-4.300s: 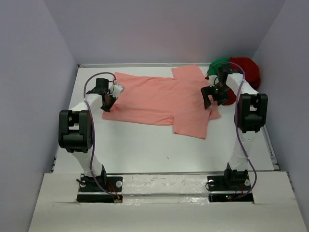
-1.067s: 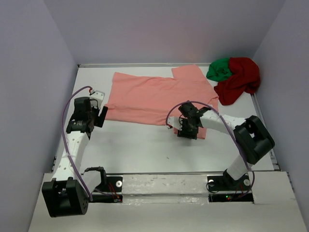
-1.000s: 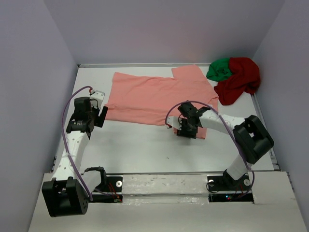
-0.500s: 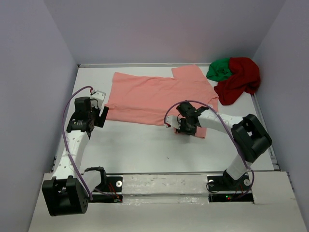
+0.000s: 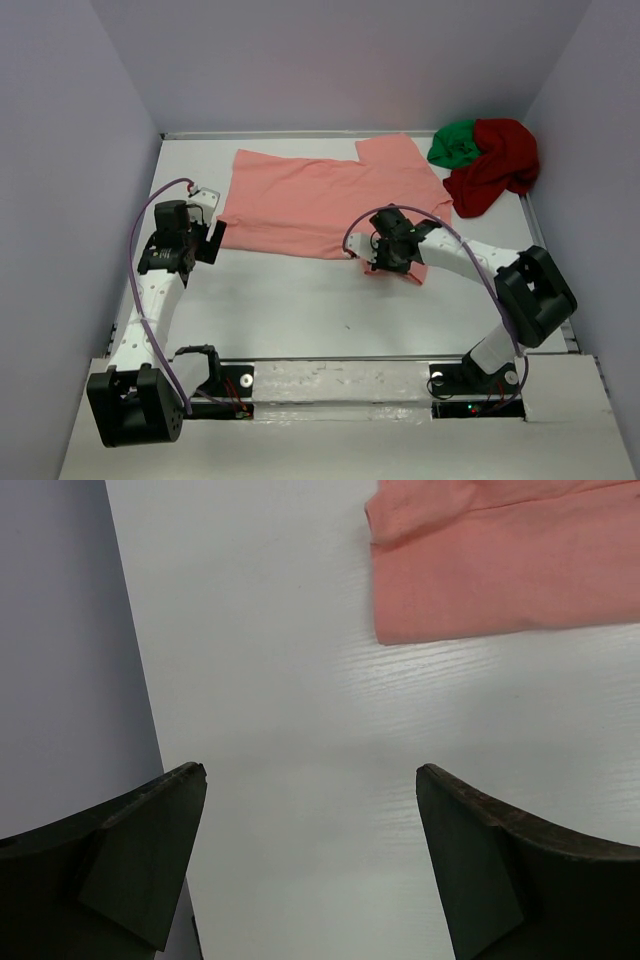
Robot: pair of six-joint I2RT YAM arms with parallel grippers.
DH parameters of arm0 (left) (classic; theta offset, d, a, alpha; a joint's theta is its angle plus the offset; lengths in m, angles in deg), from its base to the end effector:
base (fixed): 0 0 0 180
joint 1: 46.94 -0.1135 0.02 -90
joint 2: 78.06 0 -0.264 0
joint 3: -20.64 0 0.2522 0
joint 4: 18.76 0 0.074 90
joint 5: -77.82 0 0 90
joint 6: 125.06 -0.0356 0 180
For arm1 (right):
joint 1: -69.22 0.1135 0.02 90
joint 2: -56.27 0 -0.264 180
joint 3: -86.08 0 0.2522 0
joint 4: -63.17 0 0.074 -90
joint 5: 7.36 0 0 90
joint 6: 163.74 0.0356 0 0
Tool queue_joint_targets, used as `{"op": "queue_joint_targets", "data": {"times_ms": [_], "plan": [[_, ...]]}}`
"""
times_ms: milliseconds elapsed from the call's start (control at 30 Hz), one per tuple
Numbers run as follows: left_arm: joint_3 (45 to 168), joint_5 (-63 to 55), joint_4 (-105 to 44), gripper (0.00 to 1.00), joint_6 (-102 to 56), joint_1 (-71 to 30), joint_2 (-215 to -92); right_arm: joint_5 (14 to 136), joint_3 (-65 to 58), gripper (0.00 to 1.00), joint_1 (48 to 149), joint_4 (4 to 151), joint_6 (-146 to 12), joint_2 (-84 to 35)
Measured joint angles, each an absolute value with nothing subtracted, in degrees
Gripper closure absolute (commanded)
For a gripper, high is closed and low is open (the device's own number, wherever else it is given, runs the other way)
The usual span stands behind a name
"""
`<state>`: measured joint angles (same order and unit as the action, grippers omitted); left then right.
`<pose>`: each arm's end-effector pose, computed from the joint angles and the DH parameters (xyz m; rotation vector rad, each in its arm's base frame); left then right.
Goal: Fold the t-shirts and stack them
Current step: Fold the flattened tshirt in 1/3 of the way
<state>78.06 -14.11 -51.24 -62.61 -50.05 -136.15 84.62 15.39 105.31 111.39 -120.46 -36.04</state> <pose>0.2240 0.0134 0.2747 0.4398 2.1242 0.3456 0.2455 0.1774 0.1815 -1.8407 2.1005 -0.0940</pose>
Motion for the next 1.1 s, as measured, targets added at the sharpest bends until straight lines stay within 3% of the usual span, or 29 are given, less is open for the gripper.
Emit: {"op": "queue_joint_targets", "data": {"times_ms": [433, 1100], "plan": [[78.5, -13.1, -51.5, 0.01, -62.6, -50.1, -136.1, 88.9, 11.2, 1.00, 105.3, 112.9, -120.9, -32.0], [78.5, -13.0, -51.7, 0.01, -62.6, -50.1, -134.9, 95.0, 1.0, 1.00, 100.1, 107.6, -126.6, -38.6]]}}
